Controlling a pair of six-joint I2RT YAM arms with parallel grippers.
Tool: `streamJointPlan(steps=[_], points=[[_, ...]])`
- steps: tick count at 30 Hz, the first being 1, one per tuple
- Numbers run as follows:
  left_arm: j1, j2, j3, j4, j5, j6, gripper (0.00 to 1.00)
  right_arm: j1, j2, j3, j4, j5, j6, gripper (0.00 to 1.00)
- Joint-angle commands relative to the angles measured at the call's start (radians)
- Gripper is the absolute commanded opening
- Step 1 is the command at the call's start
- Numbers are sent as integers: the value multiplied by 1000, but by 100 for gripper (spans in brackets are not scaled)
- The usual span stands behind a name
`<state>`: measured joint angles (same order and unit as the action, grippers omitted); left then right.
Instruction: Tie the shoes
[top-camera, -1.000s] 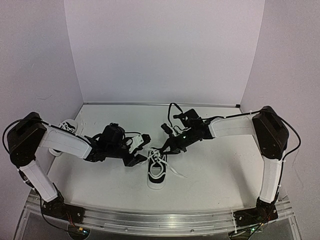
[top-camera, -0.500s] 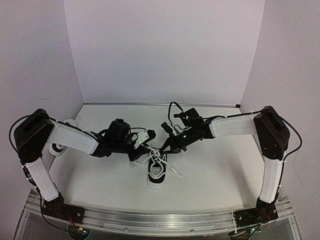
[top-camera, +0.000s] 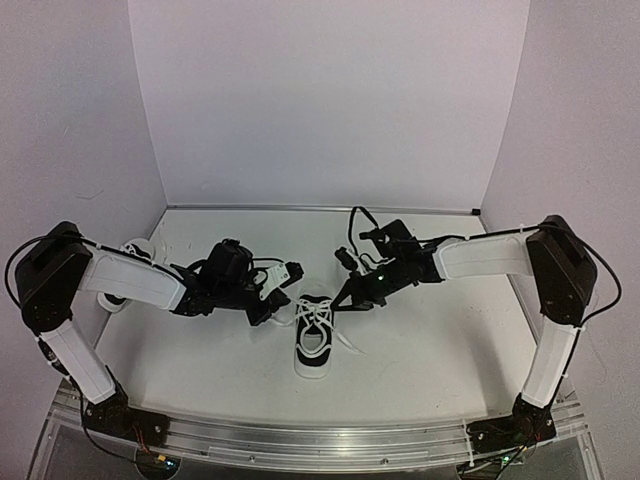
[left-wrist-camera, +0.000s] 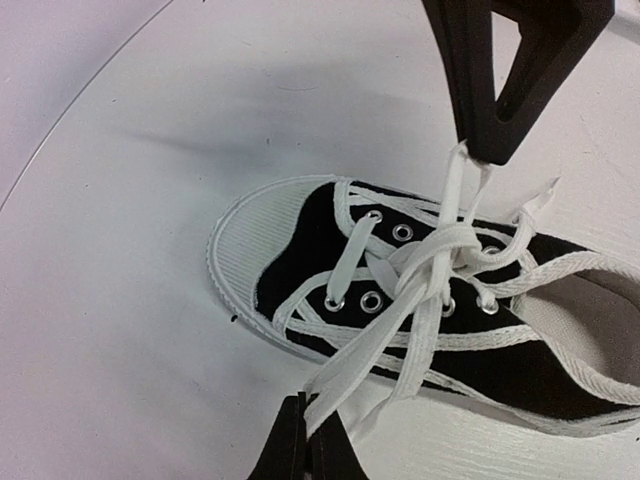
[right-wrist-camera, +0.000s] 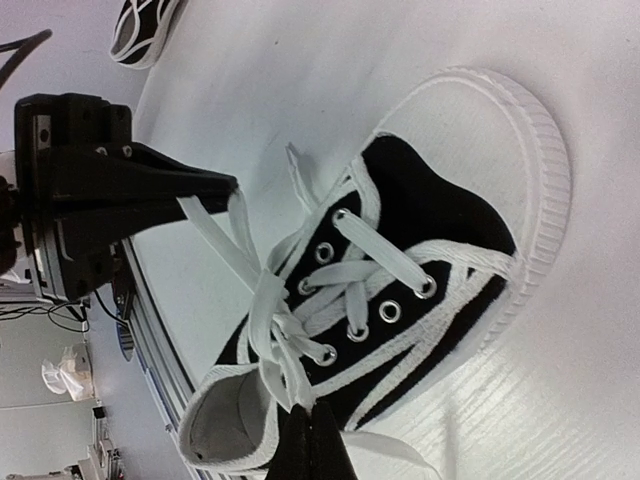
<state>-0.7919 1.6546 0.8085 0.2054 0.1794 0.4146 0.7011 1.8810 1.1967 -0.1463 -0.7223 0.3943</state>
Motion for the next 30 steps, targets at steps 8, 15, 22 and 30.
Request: streamJointPlan(steps=[8,15,22,30], points=[[27,-51,-3,-104,-125,-52,0,-45,-106,-150,-24,173,-12,0],[34,-22,46,-176,-159,-72,0,-52,-117,-173,-32,212,-15,0],[51,-16,80,-262,-170,-130,0,-54,-125,-165,-42,214,-22,0],[72,33,143,-364,-213,-180,0,-64,-126,-193,-47,240,-26,0]])
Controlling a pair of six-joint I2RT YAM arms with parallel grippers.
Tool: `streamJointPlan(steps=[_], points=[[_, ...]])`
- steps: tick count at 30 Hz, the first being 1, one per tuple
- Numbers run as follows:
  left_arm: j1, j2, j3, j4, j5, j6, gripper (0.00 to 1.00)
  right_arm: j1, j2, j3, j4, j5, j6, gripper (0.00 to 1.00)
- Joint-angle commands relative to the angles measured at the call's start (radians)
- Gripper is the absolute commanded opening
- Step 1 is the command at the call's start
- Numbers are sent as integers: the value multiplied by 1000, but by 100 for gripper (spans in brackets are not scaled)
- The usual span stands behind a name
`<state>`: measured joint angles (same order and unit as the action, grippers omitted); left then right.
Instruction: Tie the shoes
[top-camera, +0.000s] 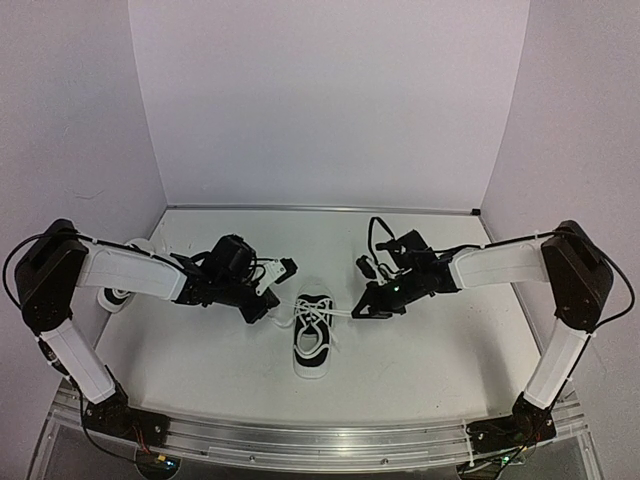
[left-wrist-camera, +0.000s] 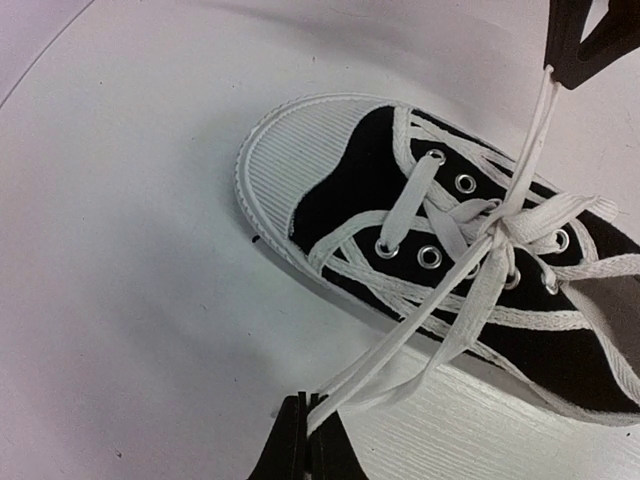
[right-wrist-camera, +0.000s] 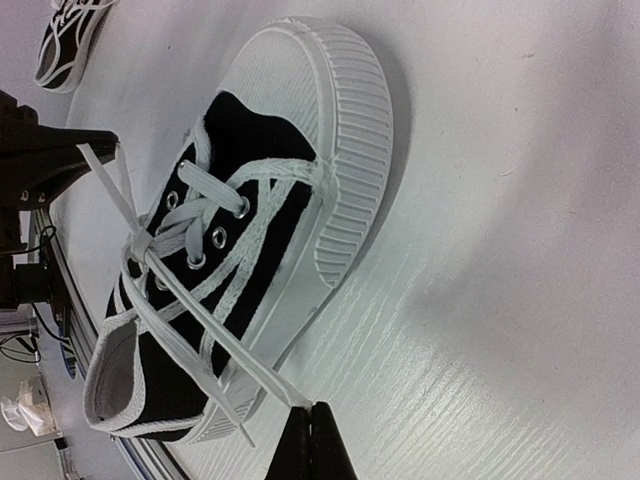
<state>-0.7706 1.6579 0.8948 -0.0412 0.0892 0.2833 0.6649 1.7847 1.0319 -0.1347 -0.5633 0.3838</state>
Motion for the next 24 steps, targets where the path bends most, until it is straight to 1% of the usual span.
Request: streamJointPlan(steps=[1,9,19,21,24], points=[[51,35,65,-129,-118,-54,0,-28,-29,-29,-59,83,-16,0],[51,50,76,-165,-107,-87,0,-33,-20,-39,-63,114,-17,0],[60,57,86,-188,-105,-92,0,-42,-16,-62,-65,130,-20,0],[60,54,86,-185,-97,-87,0,-43,-17,-63,-64,122,-22,0],[60,42,86,-169,-45,-74,0,-44,-19,-51,-56,40,-43,0]])
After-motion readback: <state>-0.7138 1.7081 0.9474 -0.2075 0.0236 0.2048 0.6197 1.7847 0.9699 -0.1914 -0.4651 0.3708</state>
